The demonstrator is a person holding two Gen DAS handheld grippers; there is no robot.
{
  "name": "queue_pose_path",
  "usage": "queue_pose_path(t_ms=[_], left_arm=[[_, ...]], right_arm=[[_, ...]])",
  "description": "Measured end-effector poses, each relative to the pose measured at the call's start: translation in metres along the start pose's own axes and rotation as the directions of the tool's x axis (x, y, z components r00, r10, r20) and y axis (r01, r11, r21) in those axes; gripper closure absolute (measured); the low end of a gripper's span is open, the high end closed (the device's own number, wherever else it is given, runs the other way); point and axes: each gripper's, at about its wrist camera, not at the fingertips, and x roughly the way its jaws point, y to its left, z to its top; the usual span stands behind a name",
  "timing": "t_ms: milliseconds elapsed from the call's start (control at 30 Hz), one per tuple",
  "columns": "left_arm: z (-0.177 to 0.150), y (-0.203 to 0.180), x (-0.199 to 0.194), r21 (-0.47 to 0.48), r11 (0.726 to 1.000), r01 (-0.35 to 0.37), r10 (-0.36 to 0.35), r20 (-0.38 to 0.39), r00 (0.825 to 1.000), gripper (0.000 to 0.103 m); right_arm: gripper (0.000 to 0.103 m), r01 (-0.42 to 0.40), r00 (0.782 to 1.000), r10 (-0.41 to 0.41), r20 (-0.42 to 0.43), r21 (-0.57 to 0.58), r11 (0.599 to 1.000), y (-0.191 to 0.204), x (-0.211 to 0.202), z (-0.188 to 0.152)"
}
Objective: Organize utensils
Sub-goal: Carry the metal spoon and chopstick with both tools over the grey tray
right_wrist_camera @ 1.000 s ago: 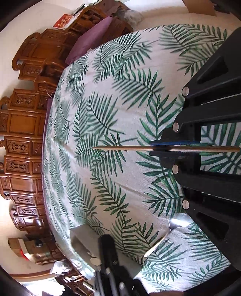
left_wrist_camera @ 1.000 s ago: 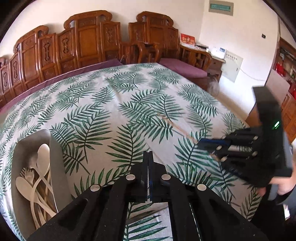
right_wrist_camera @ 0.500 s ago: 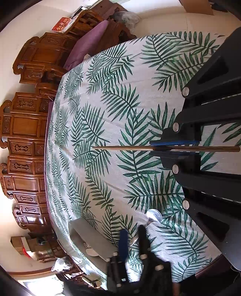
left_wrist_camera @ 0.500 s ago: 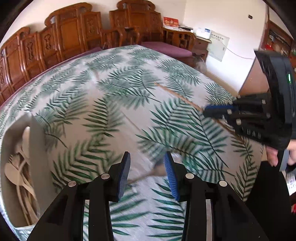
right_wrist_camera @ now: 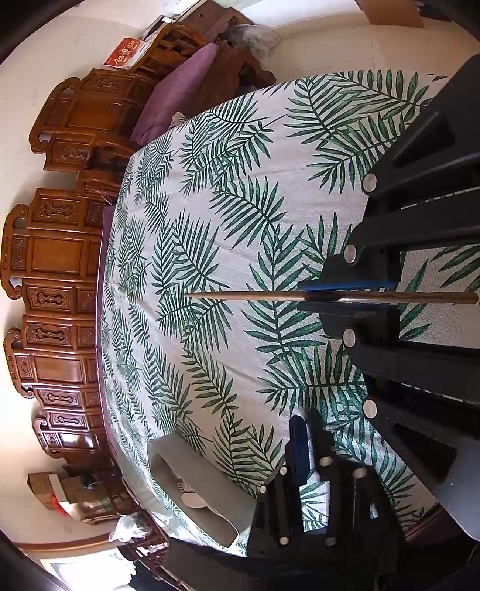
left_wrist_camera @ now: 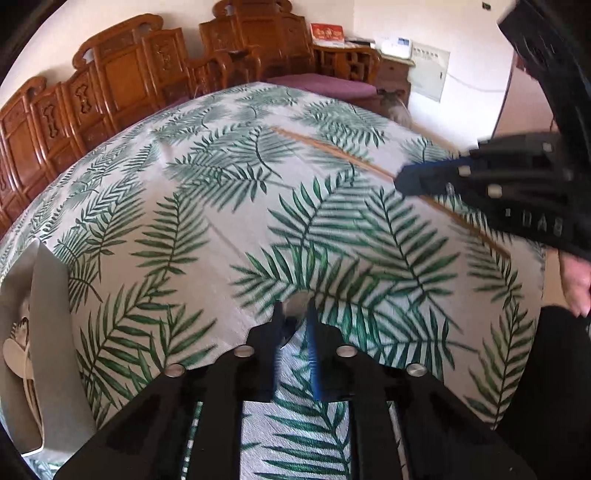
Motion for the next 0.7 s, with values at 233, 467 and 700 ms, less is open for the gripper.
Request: queue_pose_path(t_ms=[233, 467, 700], left_arm=[[0.017, 0.021, -0.031, -0.064, 0.998, 0.007, -0.003, 0.069, 0.998, 0.102], [0.036, 0.053, -0.076, -0.128, 0.991, -0.029, 0.047, 0.141, 0.989, 0.102], [0.049, 0.091, -0.117, -0.205, 0.977, -0.064, 0.103, 0.181, 0.978, 0.102]], right_arm=[[0.097, -0.002, 1.0, 0.002, 0.001, -0.004, 1.0, 0.006, -0.004, 0.002], [0.097, -0.033, 0.999, 0.033, 0.037, -0.006, 0.999, 0.023, -0.016, 0.014], [0.097, -0.089, 0.992, 0.091, 0.083, -0.031, 0.996, 0.058, -0.026, 0.035]])
